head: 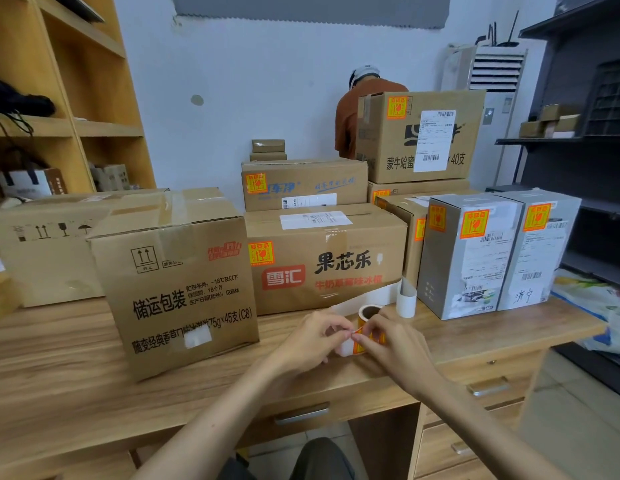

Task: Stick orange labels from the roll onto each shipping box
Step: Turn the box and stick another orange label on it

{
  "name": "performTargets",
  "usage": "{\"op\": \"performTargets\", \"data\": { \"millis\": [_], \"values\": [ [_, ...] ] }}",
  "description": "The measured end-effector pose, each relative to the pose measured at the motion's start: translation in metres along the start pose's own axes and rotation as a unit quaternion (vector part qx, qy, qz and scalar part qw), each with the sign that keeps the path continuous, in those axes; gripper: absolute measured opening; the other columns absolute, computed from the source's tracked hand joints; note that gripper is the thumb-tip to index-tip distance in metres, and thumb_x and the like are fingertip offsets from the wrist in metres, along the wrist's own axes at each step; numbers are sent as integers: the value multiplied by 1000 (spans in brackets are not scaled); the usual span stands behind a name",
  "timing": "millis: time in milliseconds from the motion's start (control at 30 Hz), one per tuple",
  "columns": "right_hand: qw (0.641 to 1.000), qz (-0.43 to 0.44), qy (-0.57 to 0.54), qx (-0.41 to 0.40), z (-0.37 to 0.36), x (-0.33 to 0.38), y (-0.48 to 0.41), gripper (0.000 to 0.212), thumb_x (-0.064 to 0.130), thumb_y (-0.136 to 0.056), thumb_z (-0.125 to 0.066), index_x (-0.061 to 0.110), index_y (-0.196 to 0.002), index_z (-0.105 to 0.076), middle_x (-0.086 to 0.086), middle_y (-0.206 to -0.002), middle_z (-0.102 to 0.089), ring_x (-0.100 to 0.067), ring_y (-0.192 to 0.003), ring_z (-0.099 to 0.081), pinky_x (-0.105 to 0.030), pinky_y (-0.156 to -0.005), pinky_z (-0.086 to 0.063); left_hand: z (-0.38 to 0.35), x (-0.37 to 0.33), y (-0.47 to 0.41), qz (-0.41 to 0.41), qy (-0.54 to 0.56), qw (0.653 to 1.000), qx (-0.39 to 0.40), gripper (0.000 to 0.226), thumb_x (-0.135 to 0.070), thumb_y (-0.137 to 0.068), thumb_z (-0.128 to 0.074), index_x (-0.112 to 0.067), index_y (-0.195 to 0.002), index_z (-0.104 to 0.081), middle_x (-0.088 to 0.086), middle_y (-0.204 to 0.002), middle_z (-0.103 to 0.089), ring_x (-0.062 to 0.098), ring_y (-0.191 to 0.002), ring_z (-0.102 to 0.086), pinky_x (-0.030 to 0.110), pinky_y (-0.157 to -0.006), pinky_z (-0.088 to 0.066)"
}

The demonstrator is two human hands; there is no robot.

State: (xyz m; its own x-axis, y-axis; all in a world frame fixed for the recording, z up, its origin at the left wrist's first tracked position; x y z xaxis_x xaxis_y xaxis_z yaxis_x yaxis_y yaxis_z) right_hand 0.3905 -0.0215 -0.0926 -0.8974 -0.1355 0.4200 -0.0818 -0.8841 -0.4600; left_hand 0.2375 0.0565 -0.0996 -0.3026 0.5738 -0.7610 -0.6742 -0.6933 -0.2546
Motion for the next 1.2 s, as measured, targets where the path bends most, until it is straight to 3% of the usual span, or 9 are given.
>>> {"op": "performTargets", "data": {
  "millis": [367, 767, 933, 1200],
  "values": [
    [1000, -2, -23, -9, 0, 1, 2, 21, 48, -92, -62, 28, -85, -63, 12, -93, -56, -9, -79, -56, -30, -69, -50, 0, -3, 3, 8, 8, 1000, -20, 17, -22, -102, -60, -24, -106, -77, -11, -103, -59, 5, -73, -62, 30, -56, -56],
    [998, -33, -52, -23, 0, -5, 3, 11, 40, -91, -66, 31, -84, -66, 15, -97, -60, -8, -82, -57, -34, -72, -50, -1, -1, 3, 19, 6, 1000, -24, 16, -24, -100, -62, -26, -104, -77, -6, -108, -62, 7, -76, -64, 30, -56, -57],
    [998, -17, -54, -16, 0, -2, 6, 19, 49, -88, -67, 32, -81, -64, 16, -92, -58, -7, -81, -57, -30, -69, -50, -1, -3, 4, 14, 10, 1000, -15, 16, -22, -100, -62, -26, -104, -77, -8, -104, -64, 6, -75, -66, 33, -57, -56],
    [998, -11, -59, -10, 0, -2, 5, 15, 45, -91, -64, 32, -83, -65, 17, -94, -59, -5, -84, -57, -22, -68, -45, -2, -6, 3, 16, 7, 1000, -18, 17, -22, -101, -62, -22, -104, -78, 1, -105, -64, 7, -73, -64, 37, -59, -58]
  ]
}}
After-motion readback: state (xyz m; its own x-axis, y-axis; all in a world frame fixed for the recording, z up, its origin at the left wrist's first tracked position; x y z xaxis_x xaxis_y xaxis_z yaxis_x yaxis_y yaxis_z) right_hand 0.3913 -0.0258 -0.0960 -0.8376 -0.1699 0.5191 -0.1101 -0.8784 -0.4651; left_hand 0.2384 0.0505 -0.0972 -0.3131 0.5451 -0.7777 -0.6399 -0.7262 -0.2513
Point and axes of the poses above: each hand's wrist, its own y-axis away from the middle knuckle, its own z-axis out of the back of the hand, x = y × z, the point moved 4 cm from there along -y, towards the middle knuckle
